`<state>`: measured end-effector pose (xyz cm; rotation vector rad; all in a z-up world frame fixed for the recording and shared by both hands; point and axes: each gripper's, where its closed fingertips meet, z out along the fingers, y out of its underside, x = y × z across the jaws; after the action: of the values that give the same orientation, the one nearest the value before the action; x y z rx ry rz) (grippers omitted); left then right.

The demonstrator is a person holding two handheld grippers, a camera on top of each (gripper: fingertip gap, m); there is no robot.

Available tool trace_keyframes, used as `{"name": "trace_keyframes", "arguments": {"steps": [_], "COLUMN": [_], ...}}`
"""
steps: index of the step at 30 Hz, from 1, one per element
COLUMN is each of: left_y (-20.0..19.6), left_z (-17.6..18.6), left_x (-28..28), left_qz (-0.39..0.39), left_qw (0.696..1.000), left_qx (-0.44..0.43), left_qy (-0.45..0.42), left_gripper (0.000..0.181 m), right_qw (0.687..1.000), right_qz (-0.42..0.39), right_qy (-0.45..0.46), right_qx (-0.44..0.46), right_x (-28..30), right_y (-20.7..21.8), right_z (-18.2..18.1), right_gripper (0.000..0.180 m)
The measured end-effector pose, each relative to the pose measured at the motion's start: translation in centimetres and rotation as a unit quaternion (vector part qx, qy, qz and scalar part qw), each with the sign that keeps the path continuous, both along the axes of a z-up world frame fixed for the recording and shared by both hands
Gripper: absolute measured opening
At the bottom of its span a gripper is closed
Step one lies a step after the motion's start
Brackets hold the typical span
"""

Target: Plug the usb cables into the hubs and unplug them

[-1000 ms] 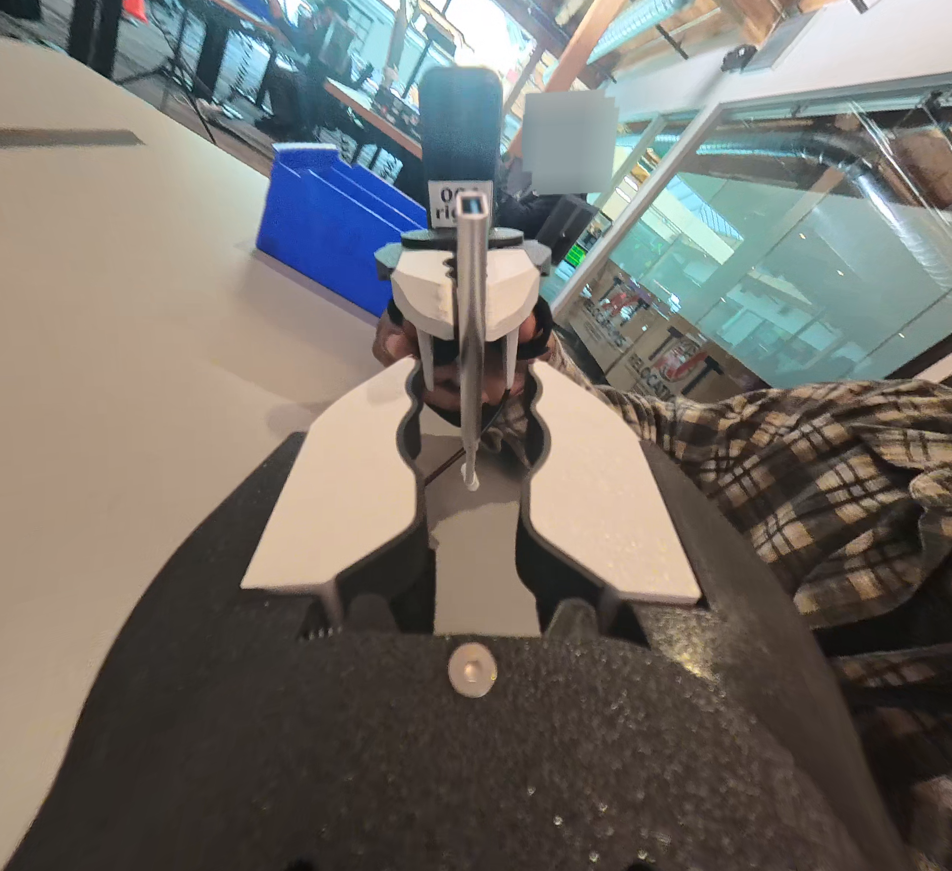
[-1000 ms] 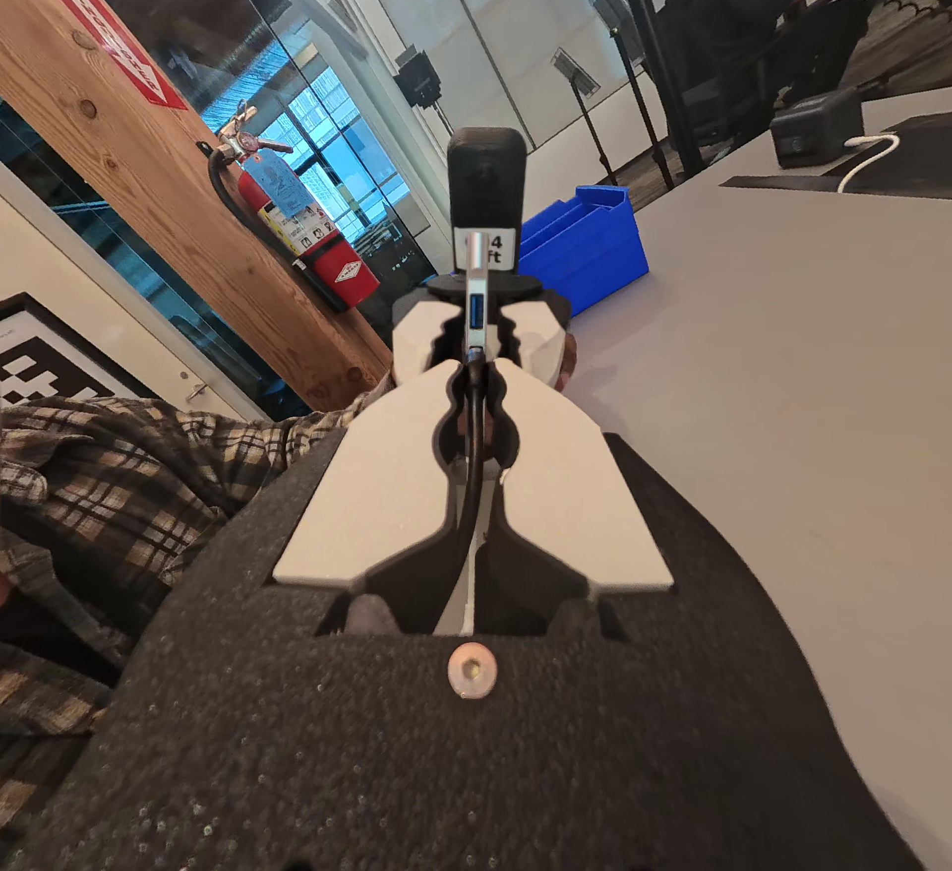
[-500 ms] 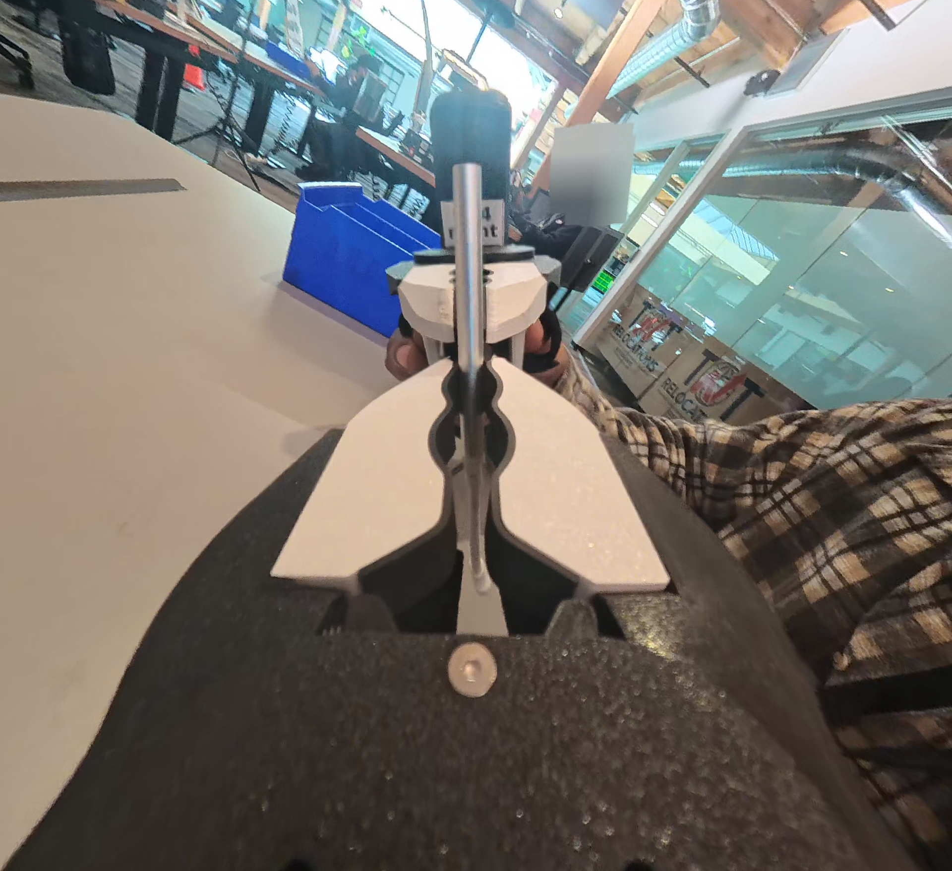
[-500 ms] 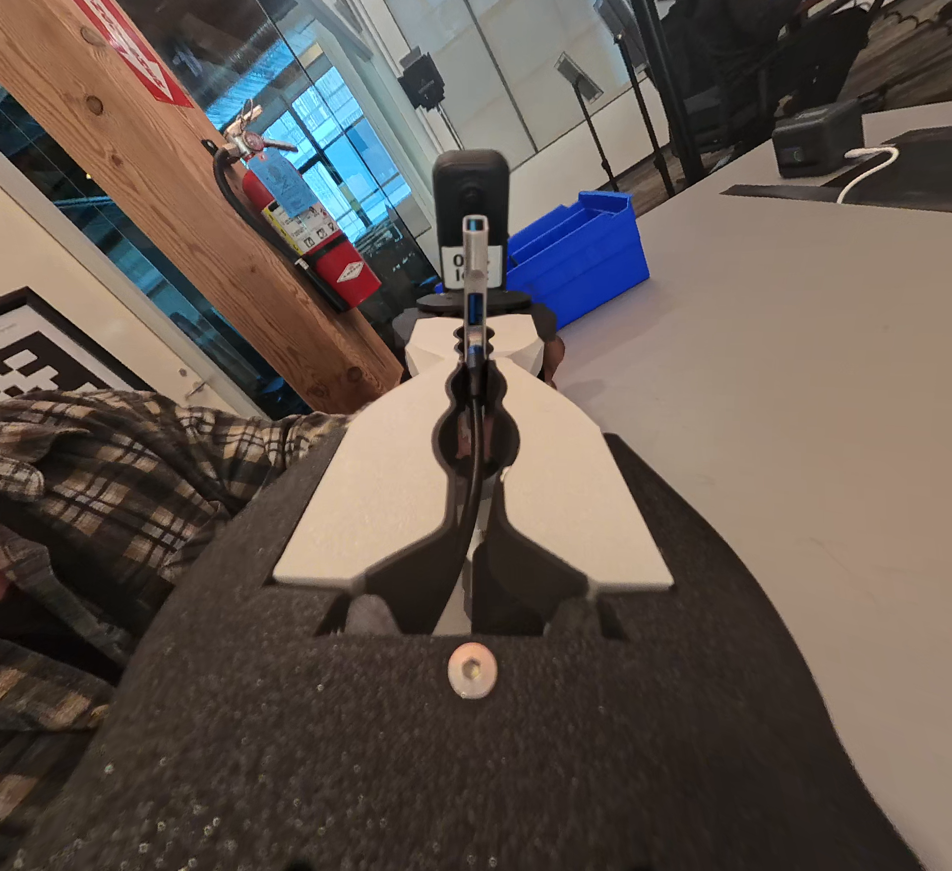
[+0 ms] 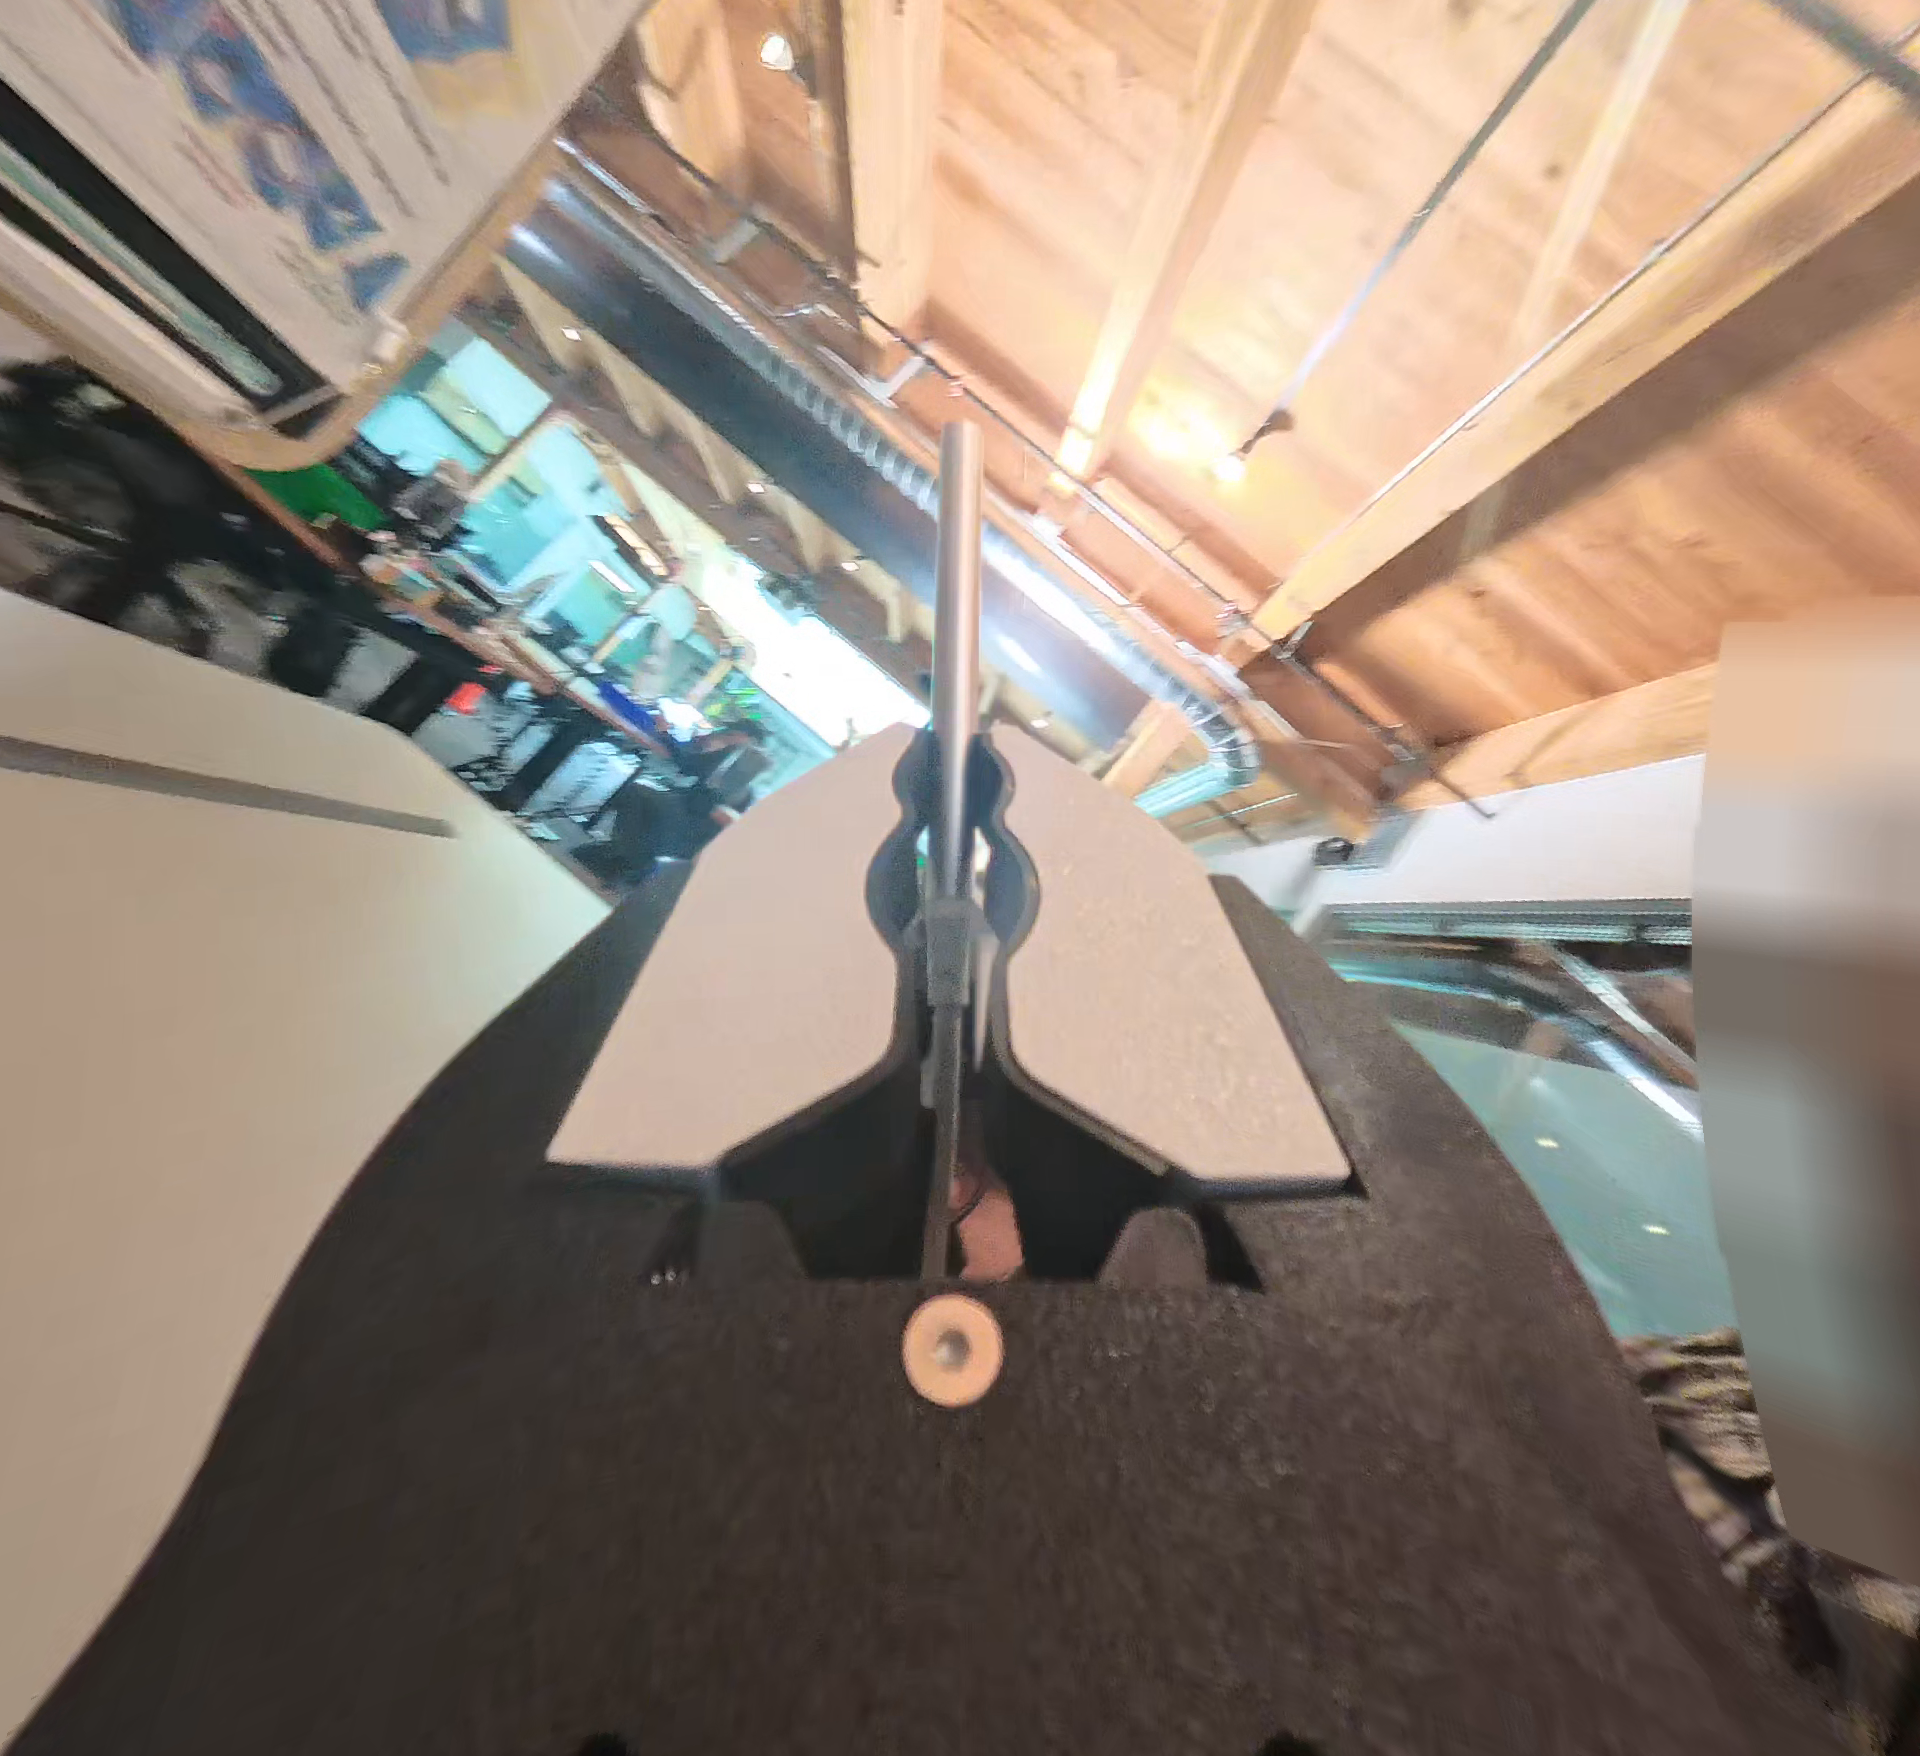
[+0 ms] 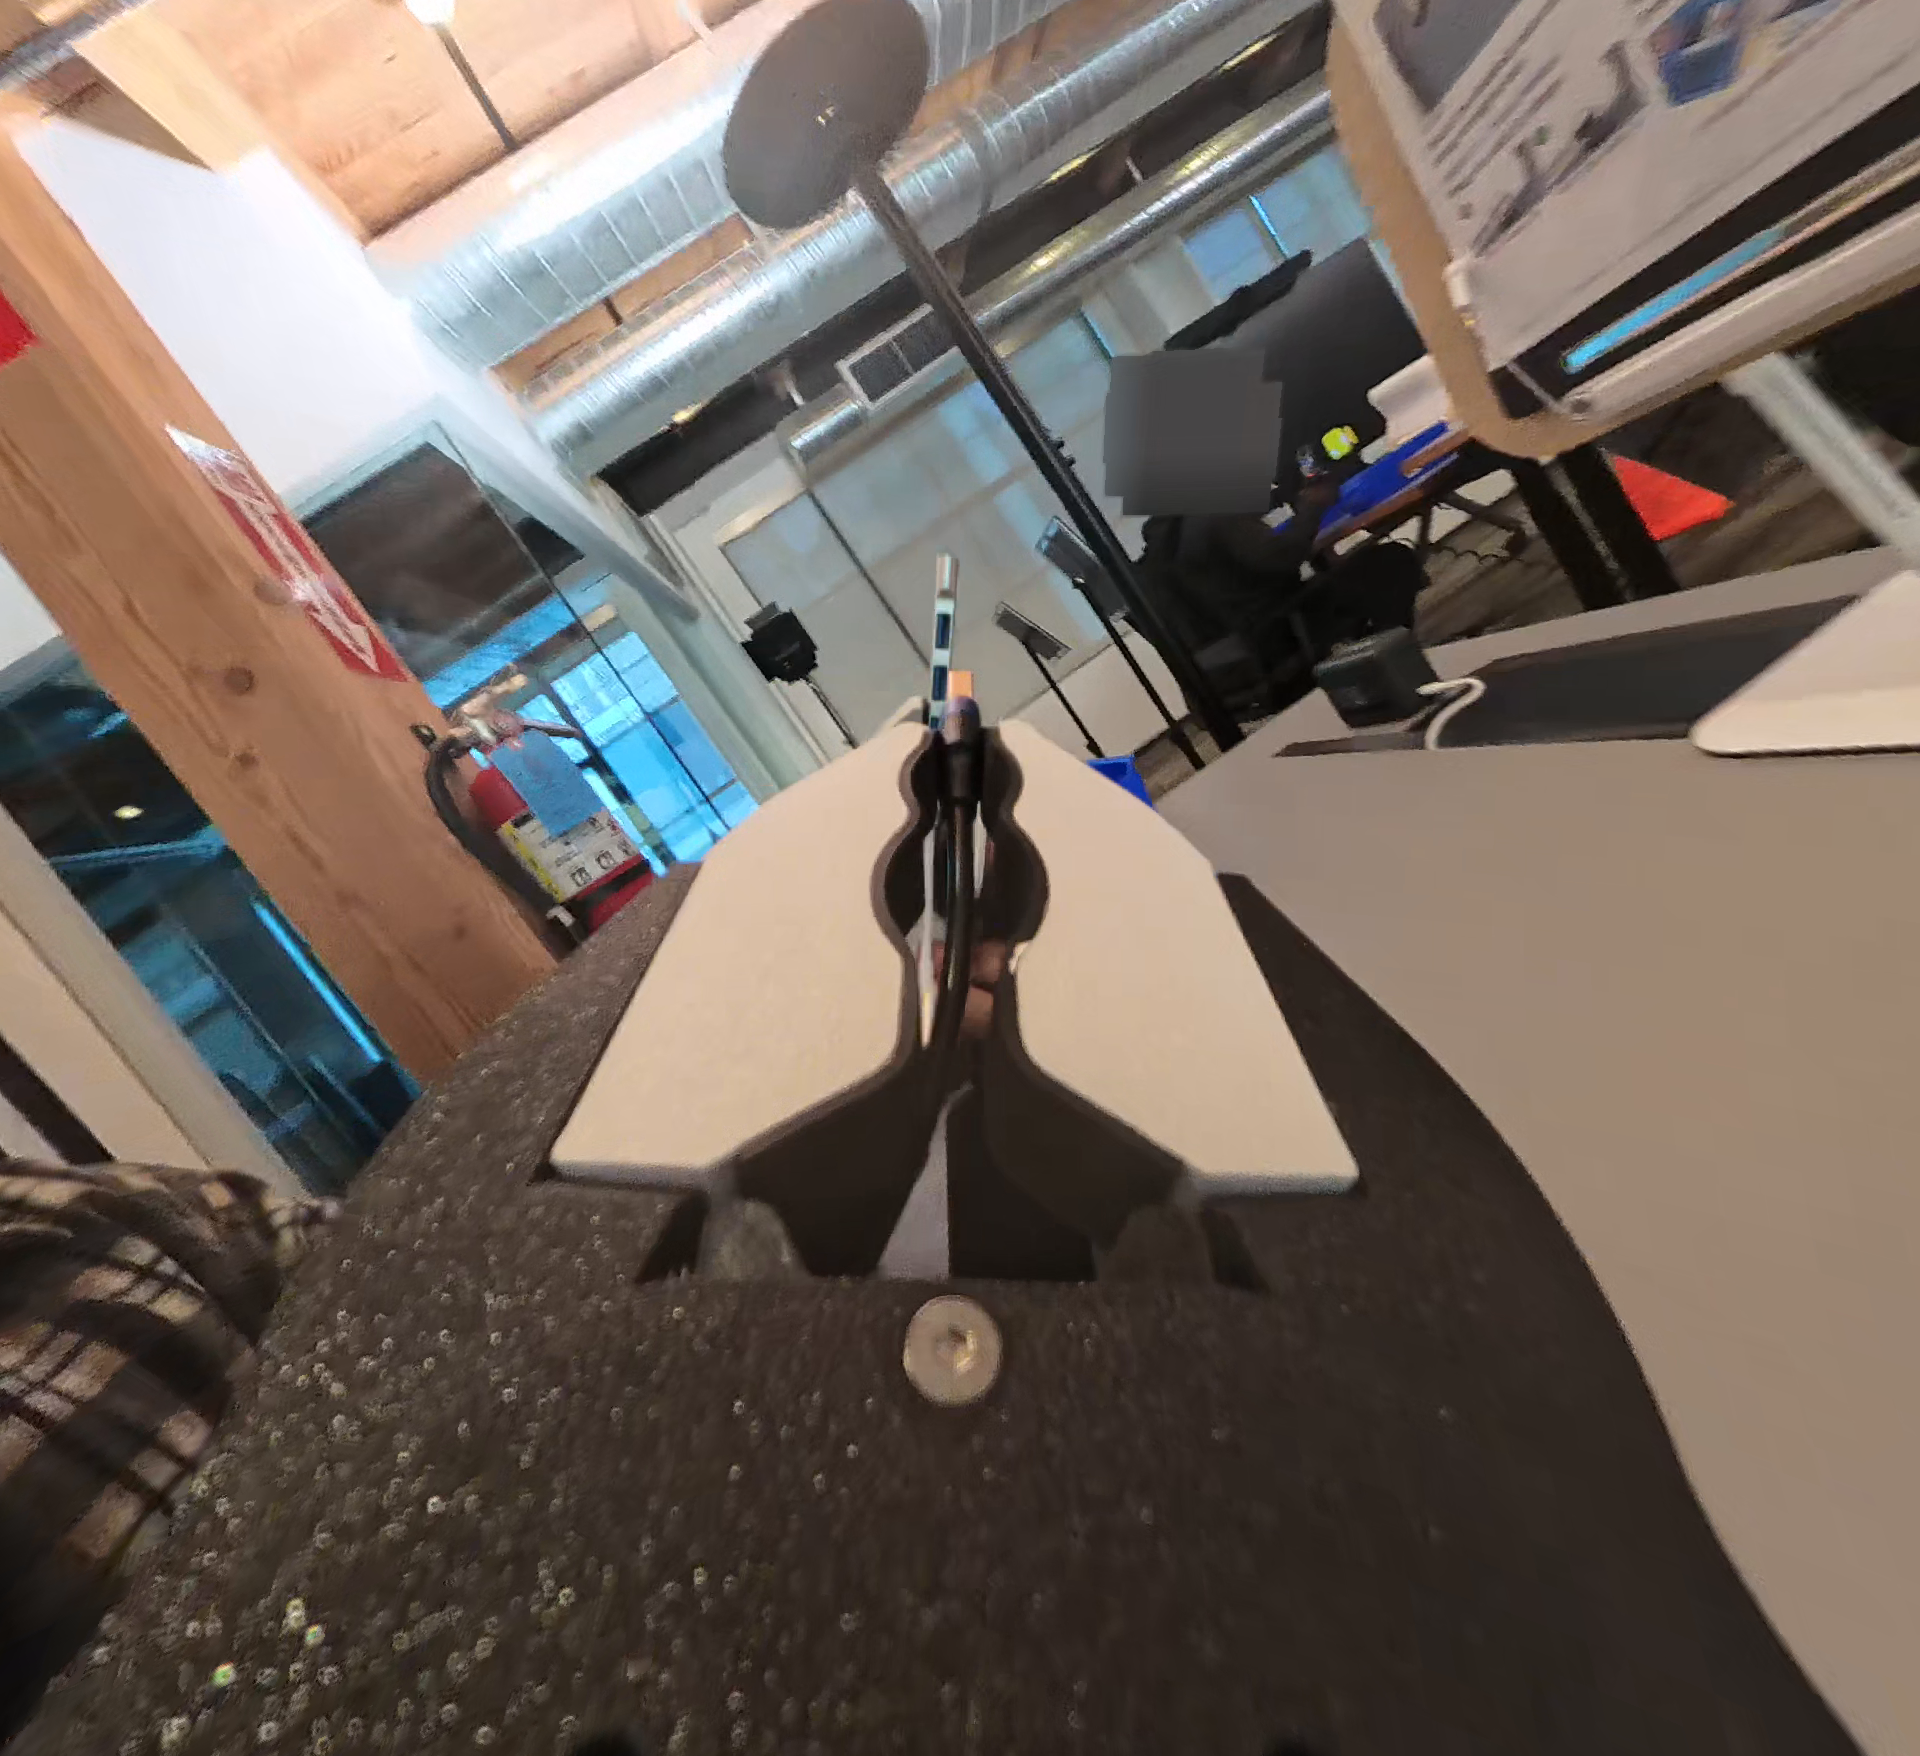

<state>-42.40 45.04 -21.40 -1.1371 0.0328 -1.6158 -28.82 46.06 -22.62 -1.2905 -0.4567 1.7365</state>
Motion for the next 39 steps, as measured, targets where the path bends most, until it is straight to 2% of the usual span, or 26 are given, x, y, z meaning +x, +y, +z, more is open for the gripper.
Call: {"name": "trace_keyframes", "arguments": {"steps": [4, 7, 14, 17, 21, 25, 30, 36, 39], "left_y": [-0.8, -2.0, -2.3, -2.1, -2.3, -2.6, -2.3, -2.1, -2.1], "left_z": [-0.1, 0.5, -1.0, -2.3, -2.7, -2.6, -2.7, -2.8, -2.8], "left_x": [1.5, 3.1, 3.9, 4.1, 4.9, 5.4, 5.0, 4.8, 4.7], "left_qz": [-0.023, -0.044, -0.051, -0.047, -0.048, -0.039, -0.038, -0.032, -0.025], "left_qw": [0.998, 0.992, 0.987, 0.987, 0.982, 0.978, 0.981, 0.980, 0.978], "left_qx": [0.024, 0.068, 0.079, 0.065, 0.069, 0.079, 0.068, 0.067, 0.070], "left_qy": [0.061, 0.098, 0.132, 0.141, 0.167, 0.187, 0.176, 0.182, 0.195], "left_gripper": [0.006, 0.006, 0.006, 0.006, 0.006, 0.006, 0.006, 0.006, 0.006], "right_qw": [0.997, 0.989, 0.958, 0.925, 0.861, 0.789, 0.730, 0.684, 0.685], "right_qz": [-0.001, -0.005, -0.066, -0.130, -0.239, -0.322, -0.341, -0.332, -0.331], "right_qy": [-0.071, -0.130, -0.225, -0.305, -0.417, -0.512, -0.591, -0.650, -0.648], "right_qx": [0.040, 0.072, 0.164, 0.186, 0.165, 0.111, 0.037, -0.016, -0.042], "right_x": [1.5, 2.3, 6.5, 10.6, 18.9, 27.6, 33.4, 35.3, 35.6], "right_y": [-0.9, -1.9, -3.2, -1.8, 1.9, 5.6, 9.0, 12.7, 14.0], "right_z": [0.3, 1.8, 9.7, 12.4, 13.7, 11.6, 4.7, -3.7, -6.3], "right_gripper": [0.007, 0.006, 0.007, 0.007, 0.007, 0.007, 0.007, 0.009, 0.024]}}
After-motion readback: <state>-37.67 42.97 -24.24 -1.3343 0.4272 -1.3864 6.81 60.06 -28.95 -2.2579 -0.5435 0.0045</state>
